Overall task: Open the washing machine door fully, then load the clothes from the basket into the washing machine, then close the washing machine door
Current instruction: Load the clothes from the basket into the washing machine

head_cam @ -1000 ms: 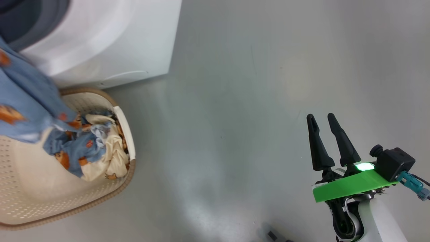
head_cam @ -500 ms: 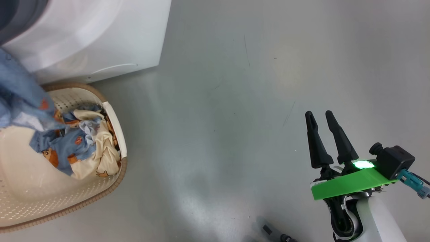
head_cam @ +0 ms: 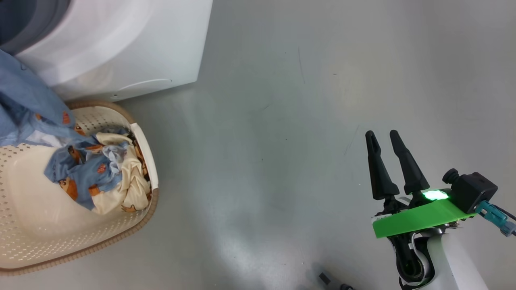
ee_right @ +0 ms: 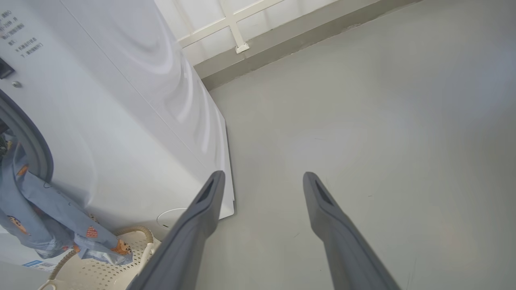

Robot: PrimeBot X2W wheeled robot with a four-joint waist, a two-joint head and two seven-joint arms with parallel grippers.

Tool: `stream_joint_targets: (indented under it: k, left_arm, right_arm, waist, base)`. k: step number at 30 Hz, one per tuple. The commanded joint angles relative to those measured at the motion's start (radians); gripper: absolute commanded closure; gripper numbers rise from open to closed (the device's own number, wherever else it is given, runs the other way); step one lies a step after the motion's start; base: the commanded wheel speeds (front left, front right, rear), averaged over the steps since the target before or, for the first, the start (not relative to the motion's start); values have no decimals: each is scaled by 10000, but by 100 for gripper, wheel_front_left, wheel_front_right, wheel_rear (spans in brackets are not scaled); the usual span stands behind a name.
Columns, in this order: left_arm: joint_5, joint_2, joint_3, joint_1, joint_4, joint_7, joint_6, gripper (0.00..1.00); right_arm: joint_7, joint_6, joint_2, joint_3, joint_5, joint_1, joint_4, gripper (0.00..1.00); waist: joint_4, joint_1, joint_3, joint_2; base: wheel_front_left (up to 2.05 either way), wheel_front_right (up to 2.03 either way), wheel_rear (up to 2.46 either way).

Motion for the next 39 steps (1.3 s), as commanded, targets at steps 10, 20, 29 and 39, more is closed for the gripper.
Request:
stream_joint_targets:
  k: [10, 20, 29, 39]
  left_arm:
    - [-170, 156, -176, -512, 433, -52, -98, 0]
    - [-766, -36, 199, 178, -228, -53, -110, 0]
    - [-1273, -327, 807, 1791, -2118, -53, -112, 0]
    - [-1217, -738, 1418, 3923, -4487, -53, -112, 0]
  right_arm:
    - [-74, 16, -44, 276, 80, 122, -186, 0]
    - [-74, 16, -43, 193, 6, 150, -223, 0]
    - [-74, 16, -43, -37, -129, 137, -261, 0]
    - [-74, 16, -43, -235, -280, 140, -329, 0]
  waist:
    - [88, 0, -49, 0]
    - [180, 0, -113, 0]
    - [500, 0, -148, 0]
    - [880, 0, -185, 0]
  base:
    - [0, 0, 0]
    - [0, 0, 0]
    - [0, 0, 0]
    - [0, 0, 0]
